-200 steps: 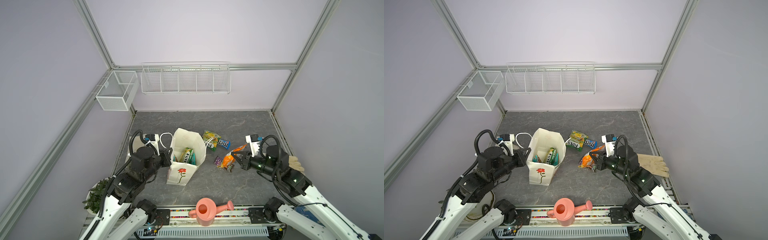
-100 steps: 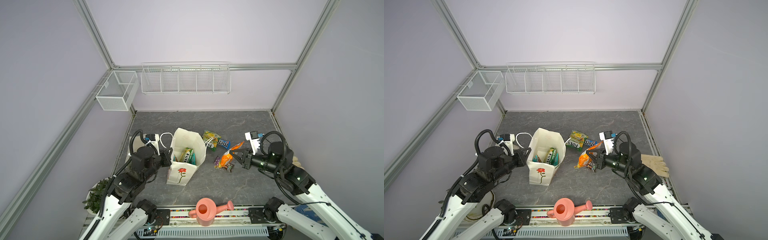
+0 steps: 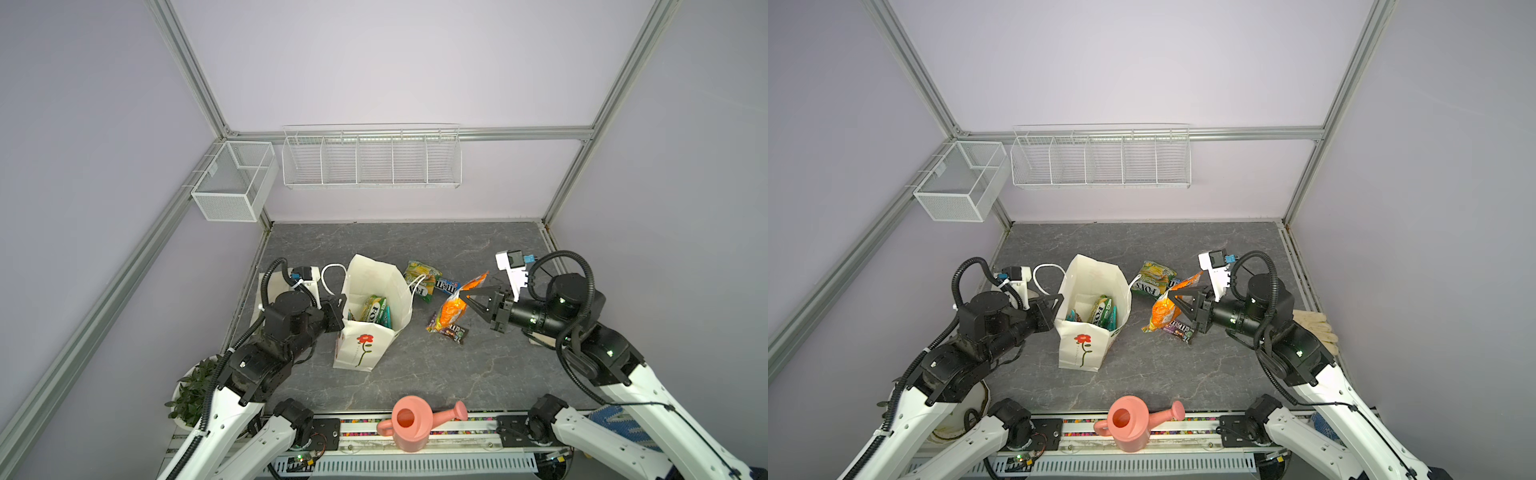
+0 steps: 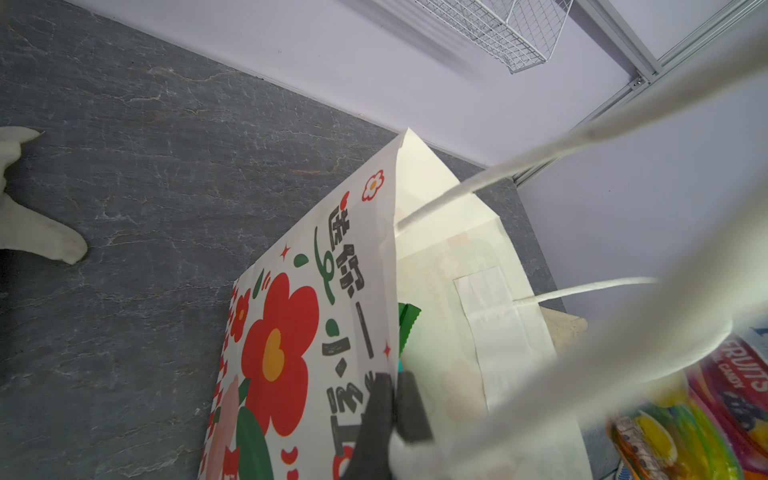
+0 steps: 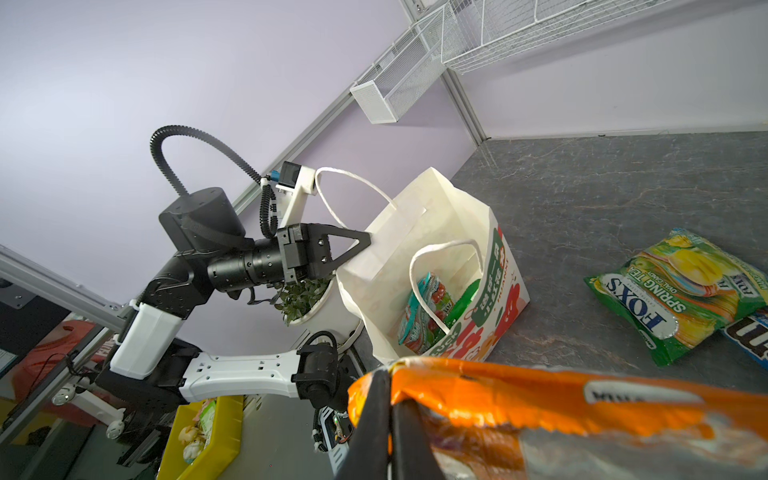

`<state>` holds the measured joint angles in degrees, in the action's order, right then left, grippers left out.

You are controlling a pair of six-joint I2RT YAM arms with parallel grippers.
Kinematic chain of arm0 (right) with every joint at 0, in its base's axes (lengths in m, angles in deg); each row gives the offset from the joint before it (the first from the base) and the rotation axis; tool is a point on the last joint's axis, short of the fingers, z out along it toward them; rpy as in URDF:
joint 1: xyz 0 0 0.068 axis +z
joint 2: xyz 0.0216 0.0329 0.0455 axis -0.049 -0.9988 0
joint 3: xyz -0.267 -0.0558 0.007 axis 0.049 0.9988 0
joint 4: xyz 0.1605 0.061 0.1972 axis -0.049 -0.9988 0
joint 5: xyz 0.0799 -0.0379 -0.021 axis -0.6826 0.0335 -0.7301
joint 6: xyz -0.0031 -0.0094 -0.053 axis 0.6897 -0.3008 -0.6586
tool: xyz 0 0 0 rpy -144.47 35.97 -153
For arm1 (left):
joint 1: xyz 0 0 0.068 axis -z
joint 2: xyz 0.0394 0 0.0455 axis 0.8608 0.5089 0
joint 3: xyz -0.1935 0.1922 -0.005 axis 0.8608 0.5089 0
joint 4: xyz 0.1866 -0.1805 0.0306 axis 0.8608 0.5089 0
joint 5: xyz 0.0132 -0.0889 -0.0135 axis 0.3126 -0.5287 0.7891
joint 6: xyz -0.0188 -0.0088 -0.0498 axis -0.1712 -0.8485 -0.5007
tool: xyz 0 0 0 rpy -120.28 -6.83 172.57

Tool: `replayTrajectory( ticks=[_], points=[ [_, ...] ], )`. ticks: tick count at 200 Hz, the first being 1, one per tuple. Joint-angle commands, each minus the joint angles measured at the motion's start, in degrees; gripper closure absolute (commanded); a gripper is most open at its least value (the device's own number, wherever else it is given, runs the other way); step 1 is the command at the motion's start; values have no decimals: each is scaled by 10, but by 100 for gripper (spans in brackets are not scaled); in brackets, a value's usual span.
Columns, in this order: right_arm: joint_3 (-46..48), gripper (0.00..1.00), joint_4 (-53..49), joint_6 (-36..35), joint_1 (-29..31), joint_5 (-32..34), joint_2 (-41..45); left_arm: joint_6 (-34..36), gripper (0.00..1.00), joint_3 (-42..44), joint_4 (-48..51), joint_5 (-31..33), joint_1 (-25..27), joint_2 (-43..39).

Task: Place the snacks into the paper bag

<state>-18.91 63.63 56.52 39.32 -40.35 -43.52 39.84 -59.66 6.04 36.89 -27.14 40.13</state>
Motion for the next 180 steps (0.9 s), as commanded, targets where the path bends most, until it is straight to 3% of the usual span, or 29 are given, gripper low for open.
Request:
replayTrajectory(
  ticks=[1, 180],
  points=[
    [-35, 93, 41, -22, 3, -25, -7, 7, 100, -5, -37, 7, 1, -3],
    [-185, 93, 59, -50, 39, -81, -122, 7, 100, -1, -36, 3, 1, -11]
  ],
)
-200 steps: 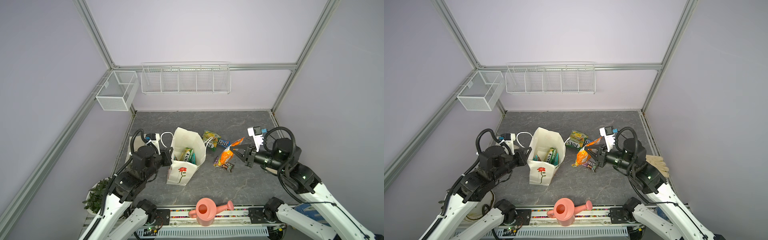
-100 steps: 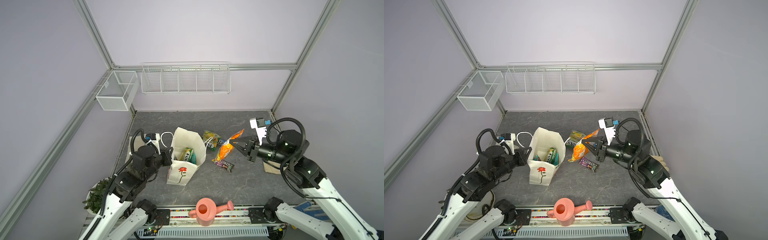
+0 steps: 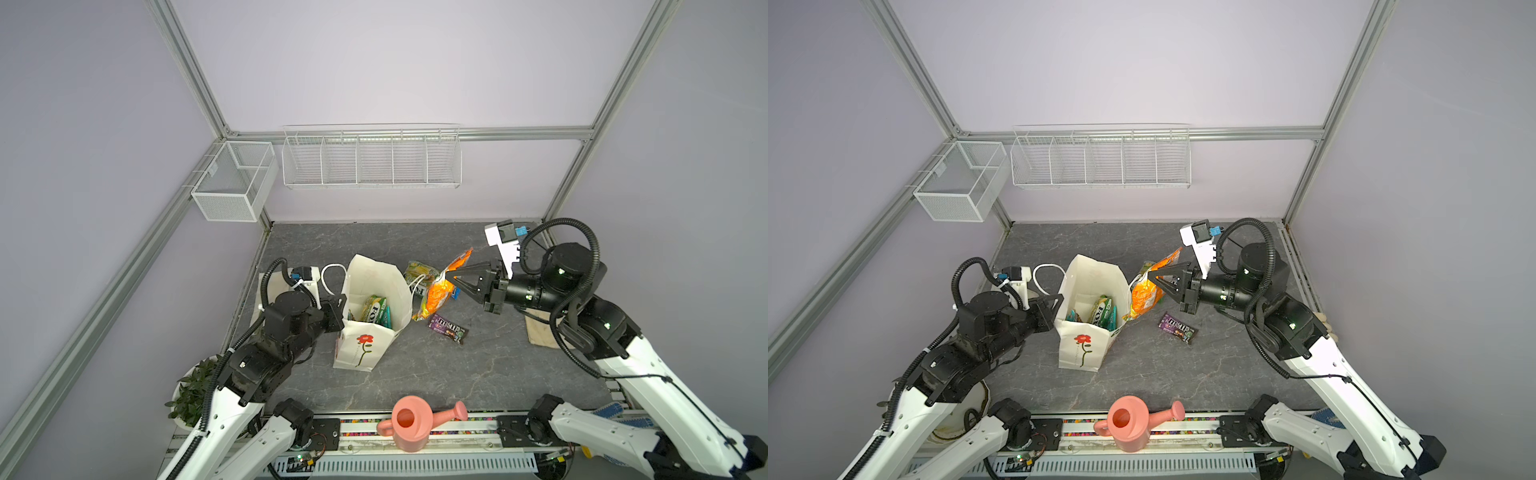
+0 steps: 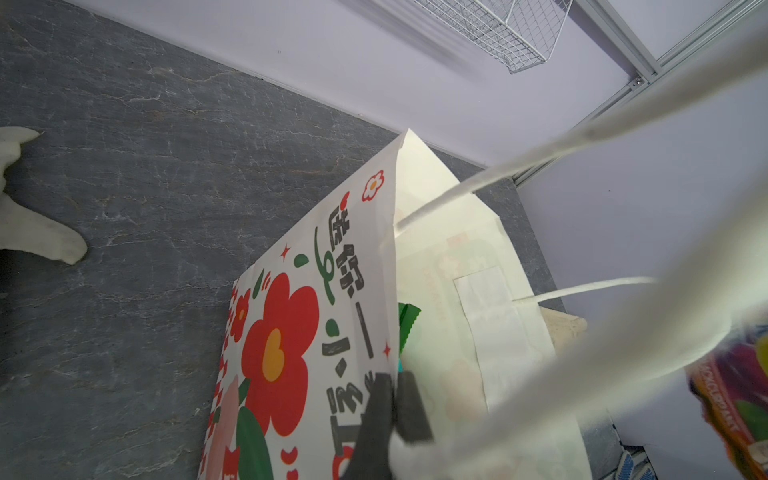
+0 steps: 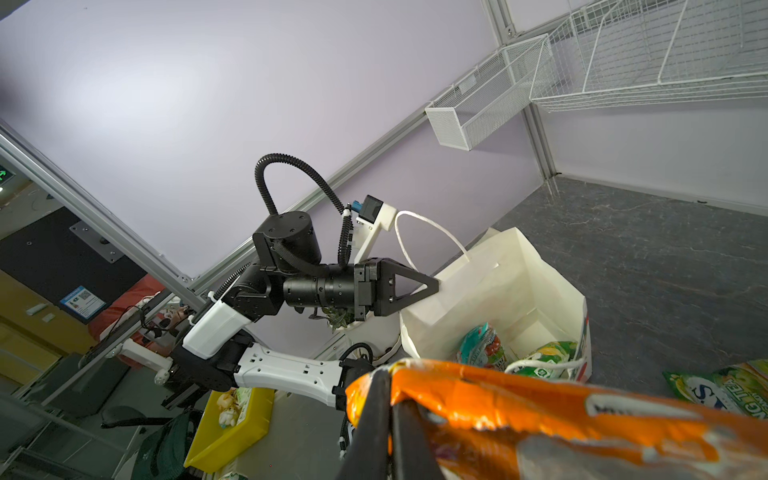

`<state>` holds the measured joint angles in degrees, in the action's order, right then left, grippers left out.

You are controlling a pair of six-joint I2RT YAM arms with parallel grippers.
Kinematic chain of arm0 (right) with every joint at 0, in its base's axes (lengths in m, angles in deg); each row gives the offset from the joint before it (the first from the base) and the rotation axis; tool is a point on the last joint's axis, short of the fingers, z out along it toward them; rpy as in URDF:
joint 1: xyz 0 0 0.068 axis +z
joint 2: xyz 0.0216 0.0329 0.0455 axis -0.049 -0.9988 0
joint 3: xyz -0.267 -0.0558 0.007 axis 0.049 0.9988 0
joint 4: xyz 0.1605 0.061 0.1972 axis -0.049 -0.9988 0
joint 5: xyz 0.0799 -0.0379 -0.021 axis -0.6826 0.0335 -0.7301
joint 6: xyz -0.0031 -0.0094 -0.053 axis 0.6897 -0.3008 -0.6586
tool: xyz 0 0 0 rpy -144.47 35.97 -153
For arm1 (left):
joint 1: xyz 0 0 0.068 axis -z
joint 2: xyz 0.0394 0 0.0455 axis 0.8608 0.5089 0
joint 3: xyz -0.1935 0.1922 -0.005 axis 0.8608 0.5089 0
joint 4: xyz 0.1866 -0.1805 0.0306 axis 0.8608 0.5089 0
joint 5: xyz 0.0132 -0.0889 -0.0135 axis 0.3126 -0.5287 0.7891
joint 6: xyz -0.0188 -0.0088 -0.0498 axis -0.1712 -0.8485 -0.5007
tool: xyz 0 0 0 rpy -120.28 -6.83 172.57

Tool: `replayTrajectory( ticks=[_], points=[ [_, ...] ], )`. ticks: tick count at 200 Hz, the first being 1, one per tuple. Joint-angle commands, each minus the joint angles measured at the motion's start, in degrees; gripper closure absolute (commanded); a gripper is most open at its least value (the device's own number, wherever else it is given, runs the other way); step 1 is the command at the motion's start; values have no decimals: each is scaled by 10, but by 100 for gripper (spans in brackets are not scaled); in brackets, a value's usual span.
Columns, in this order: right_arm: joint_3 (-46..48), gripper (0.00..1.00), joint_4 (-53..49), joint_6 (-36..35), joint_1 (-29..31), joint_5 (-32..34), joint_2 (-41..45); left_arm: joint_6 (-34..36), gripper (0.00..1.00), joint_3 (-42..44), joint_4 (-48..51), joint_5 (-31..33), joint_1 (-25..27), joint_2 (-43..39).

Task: Place the snacks into the paper bag

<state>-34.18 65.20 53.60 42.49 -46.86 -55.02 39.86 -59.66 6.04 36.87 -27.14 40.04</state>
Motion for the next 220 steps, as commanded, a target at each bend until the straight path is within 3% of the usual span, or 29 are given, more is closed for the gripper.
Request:
replayTrajectory(
  ticks=[1, 220],
  points=[
    [-33, 93, 43, -21, 8, -16, -8, 7, 100, -1, -36, 3, 1, -10],
    [-180, 93, 59, -44, 62, -46, -154, 7, 100, 5, -34, 2, 1, -15]
  ],
)
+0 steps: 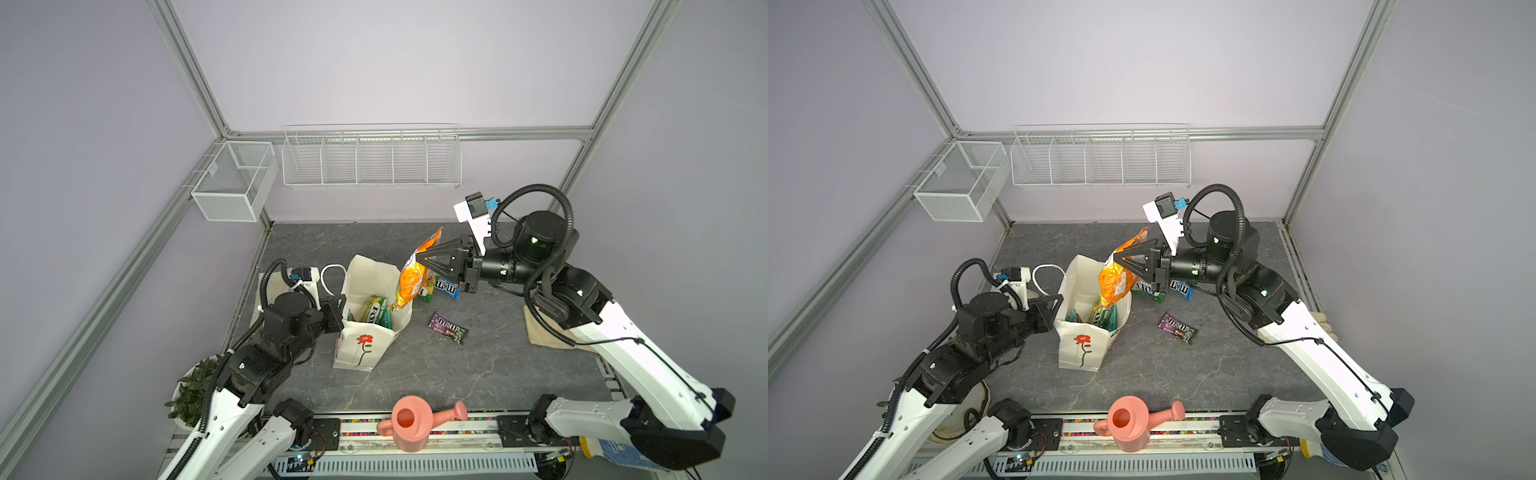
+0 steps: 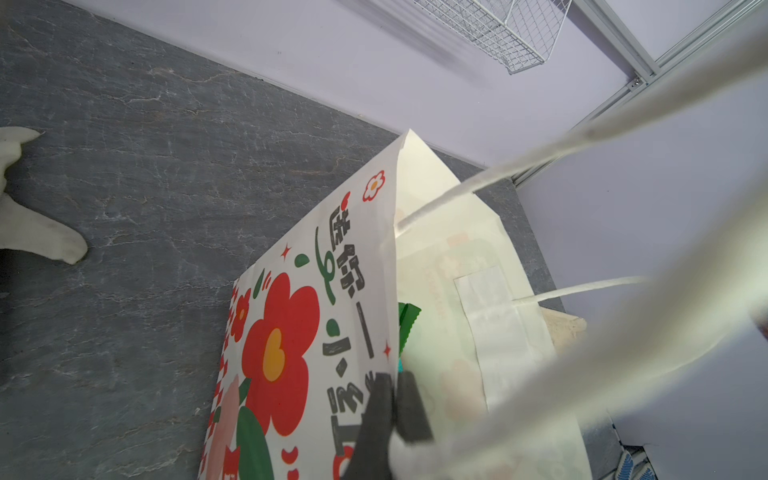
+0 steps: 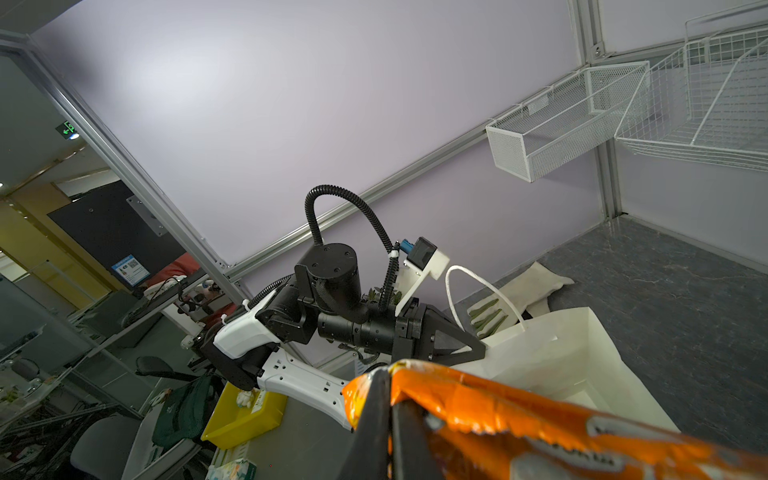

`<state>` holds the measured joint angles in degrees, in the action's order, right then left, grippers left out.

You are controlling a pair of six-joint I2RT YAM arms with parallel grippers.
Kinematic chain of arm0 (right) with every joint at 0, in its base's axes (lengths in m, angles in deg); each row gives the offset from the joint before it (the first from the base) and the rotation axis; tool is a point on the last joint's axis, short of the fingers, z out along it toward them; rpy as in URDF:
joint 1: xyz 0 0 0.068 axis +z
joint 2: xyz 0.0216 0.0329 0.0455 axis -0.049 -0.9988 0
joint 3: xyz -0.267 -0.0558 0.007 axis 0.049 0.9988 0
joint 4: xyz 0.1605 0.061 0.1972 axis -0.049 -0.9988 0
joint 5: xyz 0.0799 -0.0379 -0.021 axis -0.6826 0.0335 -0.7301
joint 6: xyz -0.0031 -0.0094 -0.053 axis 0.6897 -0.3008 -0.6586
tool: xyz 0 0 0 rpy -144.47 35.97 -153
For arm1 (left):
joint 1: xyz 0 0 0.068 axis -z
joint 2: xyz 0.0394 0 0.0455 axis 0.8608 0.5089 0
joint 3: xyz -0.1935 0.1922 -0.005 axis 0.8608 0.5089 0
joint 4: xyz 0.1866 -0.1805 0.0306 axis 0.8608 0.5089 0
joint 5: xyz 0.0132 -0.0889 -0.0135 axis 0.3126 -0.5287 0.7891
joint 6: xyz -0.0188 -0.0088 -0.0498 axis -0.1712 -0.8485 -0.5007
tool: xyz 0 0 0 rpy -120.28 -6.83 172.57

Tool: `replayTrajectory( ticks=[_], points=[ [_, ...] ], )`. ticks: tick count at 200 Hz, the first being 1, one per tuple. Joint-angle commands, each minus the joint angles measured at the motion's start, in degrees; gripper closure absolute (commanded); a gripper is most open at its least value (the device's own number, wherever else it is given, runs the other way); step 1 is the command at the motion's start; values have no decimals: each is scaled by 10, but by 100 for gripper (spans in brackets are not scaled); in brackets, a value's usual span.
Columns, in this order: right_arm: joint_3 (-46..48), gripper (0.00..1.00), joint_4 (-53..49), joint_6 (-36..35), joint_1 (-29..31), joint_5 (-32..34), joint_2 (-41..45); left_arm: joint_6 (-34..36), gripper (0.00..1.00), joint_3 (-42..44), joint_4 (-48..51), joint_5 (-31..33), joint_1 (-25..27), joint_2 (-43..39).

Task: Place the snacks into the paper bag

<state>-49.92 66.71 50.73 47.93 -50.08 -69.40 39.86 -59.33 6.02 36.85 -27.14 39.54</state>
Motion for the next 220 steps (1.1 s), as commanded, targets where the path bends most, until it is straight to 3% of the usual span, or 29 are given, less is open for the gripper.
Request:
replayTrajectory(
  ticks=[1, 103, 220],
  points=[
    [-23, 93, 44, -15, 8, -15, -11, 7, 100, 2, -34, 3, 1, -10],
    [-29, 93, 68, -9, 30, -30, -67, 6, 100, 6, -31, 2, 1, -16],
    [-37, 93, 117, 24, 33, -116, -147, 6, 100, 8, -29, -4, 1, -19]
  ],
)
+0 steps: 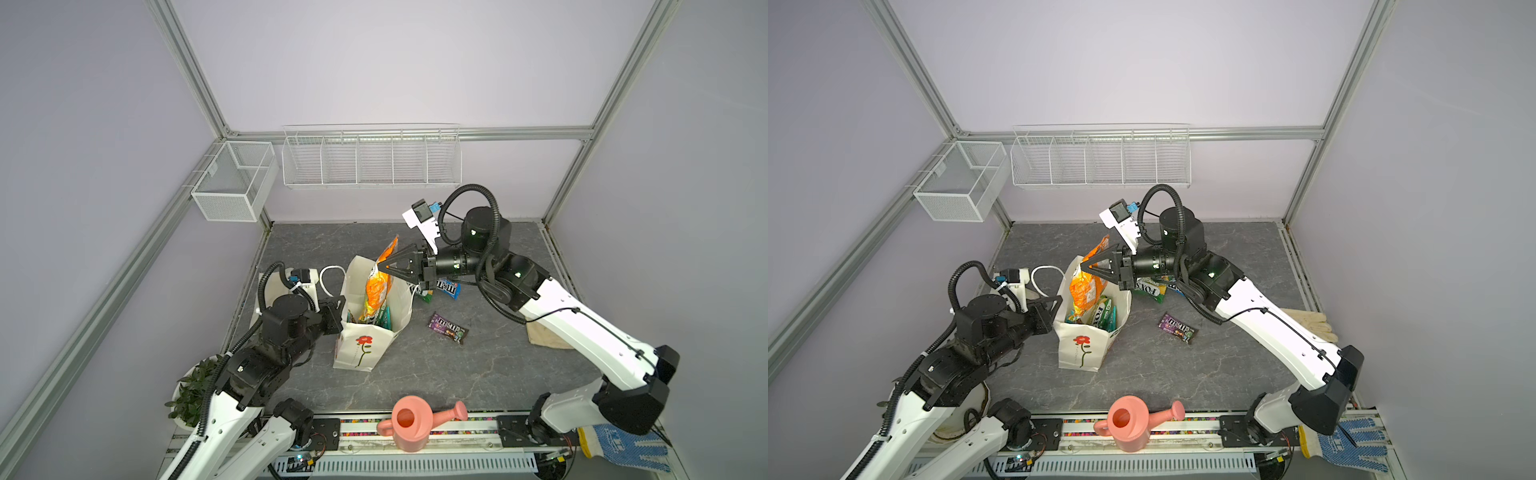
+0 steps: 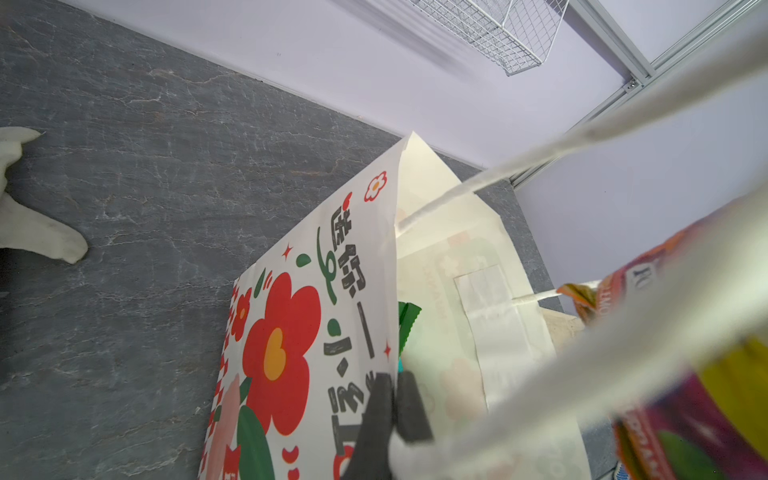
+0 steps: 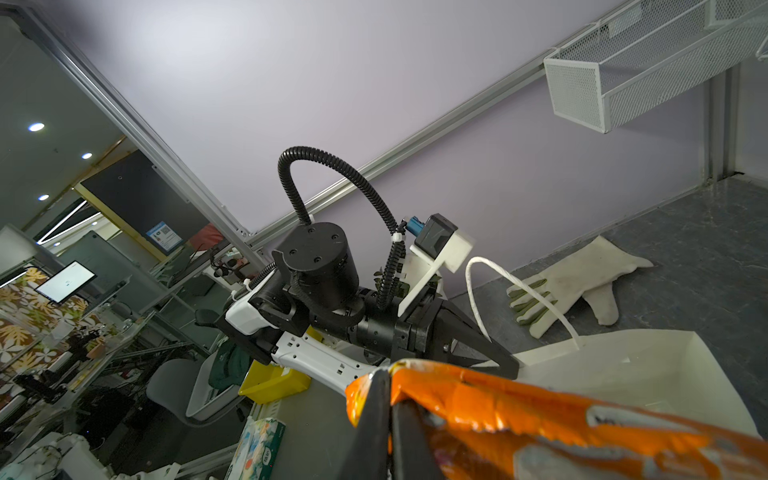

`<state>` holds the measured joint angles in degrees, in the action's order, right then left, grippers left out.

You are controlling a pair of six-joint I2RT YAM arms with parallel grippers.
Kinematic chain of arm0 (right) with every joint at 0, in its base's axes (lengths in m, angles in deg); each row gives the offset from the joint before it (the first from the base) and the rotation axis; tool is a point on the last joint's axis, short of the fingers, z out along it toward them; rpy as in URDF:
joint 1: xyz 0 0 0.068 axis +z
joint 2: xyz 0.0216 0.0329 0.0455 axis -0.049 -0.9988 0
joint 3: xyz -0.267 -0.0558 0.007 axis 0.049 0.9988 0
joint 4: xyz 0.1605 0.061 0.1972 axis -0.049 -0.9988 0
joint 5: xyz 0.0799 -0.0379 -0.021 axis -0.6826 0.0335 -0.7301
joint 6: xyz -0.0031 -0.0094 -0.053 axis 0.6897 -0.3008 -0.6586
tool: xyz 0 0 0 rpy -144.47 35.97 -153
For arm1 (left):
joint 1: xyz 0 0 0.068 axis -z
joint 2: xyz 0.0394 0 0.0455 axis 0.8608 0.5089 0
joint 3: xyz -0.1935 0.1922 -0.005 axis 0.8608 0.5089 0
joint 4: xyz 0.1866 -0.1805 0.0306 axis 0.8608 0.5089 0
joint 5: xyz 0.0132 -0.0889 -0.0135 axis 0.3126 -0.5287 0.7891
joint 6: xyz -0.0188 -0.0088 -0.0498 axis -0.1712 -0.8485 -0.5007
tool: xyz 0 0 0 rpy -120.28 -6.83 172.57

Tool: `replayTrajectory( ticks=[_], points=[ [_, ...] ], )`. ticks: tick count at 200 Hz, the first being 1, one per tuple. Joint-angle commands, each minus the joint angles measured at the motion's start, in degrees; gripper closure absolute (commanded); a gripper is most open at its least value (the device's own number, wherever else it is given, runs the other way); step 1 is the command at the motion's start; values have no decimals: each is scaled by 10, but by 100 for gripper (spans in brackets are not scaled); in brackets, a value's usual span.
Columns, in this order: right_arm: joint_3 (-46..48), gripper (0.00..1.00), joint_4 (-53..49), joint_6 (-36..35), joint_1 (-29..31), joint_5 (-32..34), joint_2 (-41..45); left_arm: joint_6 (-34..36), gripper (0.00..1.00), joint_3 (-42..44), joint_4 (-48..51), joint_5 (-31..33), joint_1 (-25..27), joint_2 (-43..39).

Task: Place the snacks into the paper bag
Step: 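Move the orange FOXS bag over the paper bag's opening with the right gripper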

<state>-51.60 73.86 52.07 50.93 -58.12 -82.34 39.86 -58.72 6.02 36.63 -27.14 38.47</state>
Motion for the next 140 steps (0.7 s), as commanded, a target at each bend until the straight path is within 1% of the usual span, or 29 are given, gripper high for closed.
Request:
replayTrajectory(
  ticks=[1, 95, 140],
  points=[
    [-21, 93, 47, 11, 3, -36, -17, 6, 100, 3, -28, -2, 1, -8],
    [-43, 94, 41, 6, 3, -47, -72, 5, 100, 10, -31, -9, 1, -12],
    [-61, 93, 13, -15, 2, -43, -90, 4, 100, 11, -29, -9, 1, -14]
  ],
)
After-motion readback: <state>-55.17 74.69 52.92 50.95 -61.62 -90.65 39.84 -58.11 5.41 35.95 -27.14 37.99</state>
